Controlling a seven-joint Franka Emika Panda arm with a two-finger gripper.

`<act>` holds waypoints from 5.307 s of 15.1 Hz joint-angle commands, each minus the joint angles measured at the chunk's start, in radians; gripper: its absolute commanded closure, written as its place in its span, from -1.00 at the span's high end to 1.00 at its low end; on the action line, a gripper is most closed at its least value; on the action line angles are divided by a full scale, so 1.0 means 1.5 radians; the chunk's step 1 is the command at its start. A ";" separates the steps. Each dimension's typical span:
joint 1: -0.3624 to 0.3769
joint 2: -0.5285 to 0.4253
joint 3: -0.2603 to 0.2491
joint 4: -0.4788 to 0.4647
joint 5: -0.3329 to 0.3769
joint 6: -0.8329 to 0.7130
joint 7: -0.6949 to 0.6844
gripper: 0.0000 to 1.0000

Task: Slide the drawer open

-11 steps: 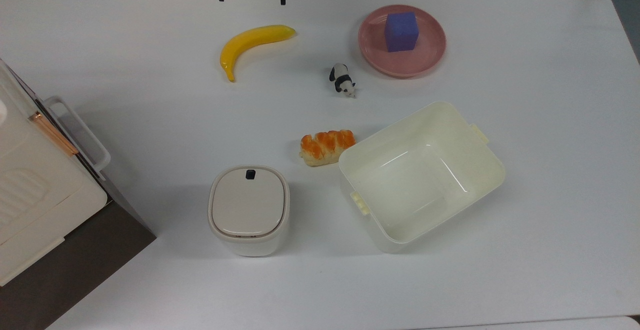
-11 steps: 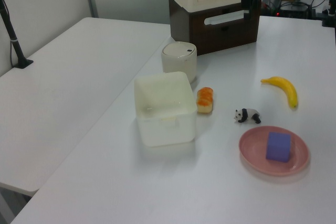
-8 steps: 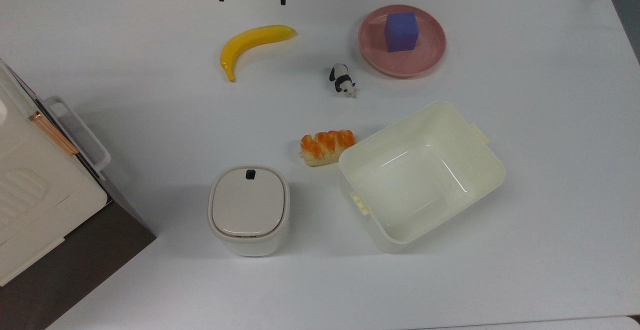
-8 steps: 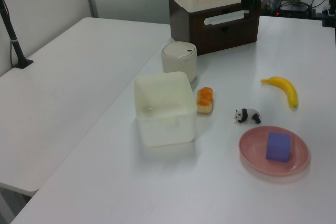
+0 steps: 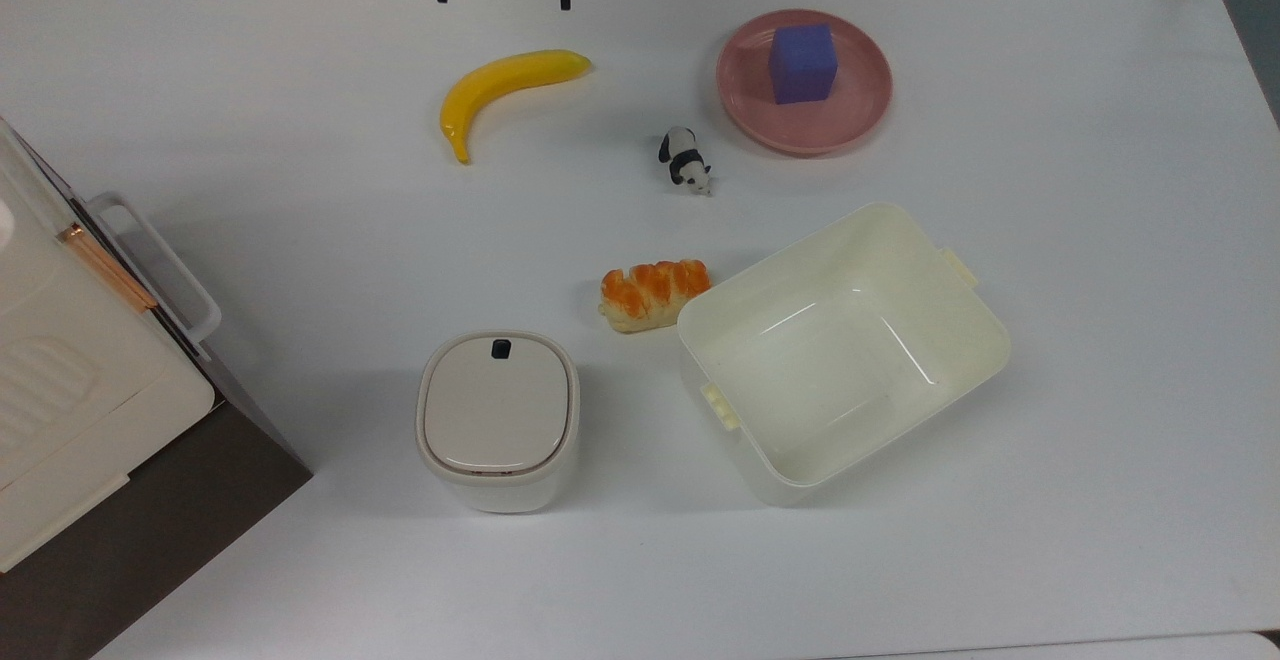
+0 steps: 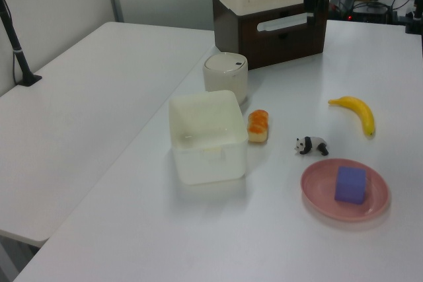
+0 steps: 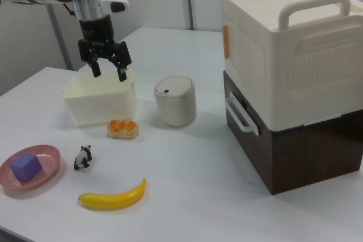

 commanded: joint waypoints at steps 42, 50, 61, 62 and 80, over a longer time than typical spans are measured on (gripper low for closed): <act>-0.017 0.065 -0.009 -0.007 -0.010 0.088 -0.377 1.00; -0.047 0.126 -0.009 -0.011 -0.092 0.250 -0.477 1.00; -0.129 0.195 -0.009 -0.014 -0.216 0.420 -0.566 1.00; -0.137 0.195 -0.009 -0.018 -0.216 0.426 -0.564 1.00; -0.195 0.243 -0.010 -0.014 -0.267 0.503 -0.557 0.00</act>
